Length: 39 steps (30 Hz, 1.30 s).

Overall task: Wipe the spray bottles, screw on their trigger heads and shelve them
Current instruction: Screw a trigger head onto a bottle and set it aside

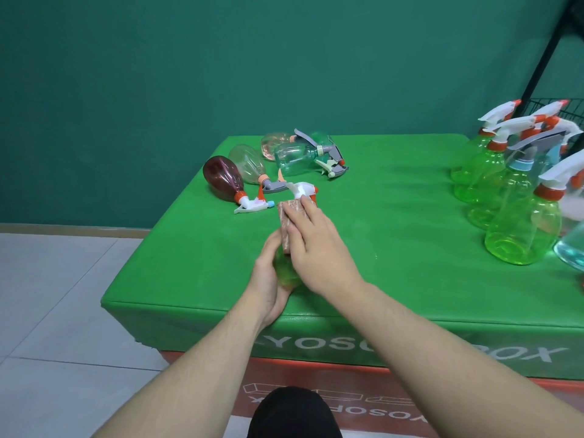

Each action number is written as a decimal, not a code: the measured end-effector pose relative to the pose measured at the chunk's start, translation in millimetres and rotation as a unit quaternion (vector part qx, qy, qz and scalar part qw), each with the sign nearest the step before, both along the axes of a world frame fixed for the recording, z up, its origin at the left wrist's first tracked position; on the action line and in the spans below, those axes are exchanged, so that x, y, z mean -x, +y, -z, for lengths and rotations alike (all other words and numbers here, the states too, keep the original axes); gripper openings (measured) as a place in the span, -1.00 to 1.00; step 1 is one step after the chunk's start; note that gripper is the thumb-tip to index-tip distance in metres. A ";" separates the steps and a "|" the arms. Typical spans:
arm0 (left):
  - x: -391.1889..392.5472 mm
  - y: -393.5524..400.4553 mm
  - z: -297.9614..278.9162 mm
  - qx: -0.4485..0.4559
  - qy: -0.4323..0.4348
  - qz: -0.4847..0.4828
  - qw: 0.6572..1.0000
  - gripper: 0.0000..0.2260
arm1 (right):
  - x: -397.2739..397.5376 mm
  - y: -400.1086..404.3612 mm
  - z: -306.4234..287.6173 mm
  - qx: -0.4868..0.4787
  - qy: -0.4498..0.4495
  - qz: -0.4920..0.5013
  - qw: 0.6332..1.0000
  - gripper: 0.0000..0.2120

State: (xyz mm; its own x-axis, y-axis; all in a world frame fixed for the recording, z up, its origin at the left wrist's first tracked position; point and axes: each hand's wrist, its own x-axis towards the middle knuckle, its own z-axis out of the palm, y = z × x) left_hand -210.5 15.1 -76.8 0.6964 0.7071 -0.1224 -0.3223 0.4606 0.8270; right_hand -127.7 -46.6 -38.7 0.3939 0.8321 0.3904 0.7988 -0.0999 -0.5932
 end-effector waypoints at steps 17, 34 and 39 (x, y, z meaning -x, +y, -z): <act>-4.4 4.2 7.4 0.010 0.039 -0.045 0.998 -0.45 | 9.6 -22.5 22.0 0.015 -0.030 0.003 0.999 -0.42; 1.4 4.7 7.2 0.036 -0.006 -0.051 0.998 -0.16 | 22.2 -46.2 36.2 0.049 -0.040 -0.007 0.998 -0.47; 1.7 7.2 9.5 0.029 -0.014 -0.012 0.999 -0.25 | 19.3 -38.1 31.7 0.023 -0.028 -0.005 0.999 -0.47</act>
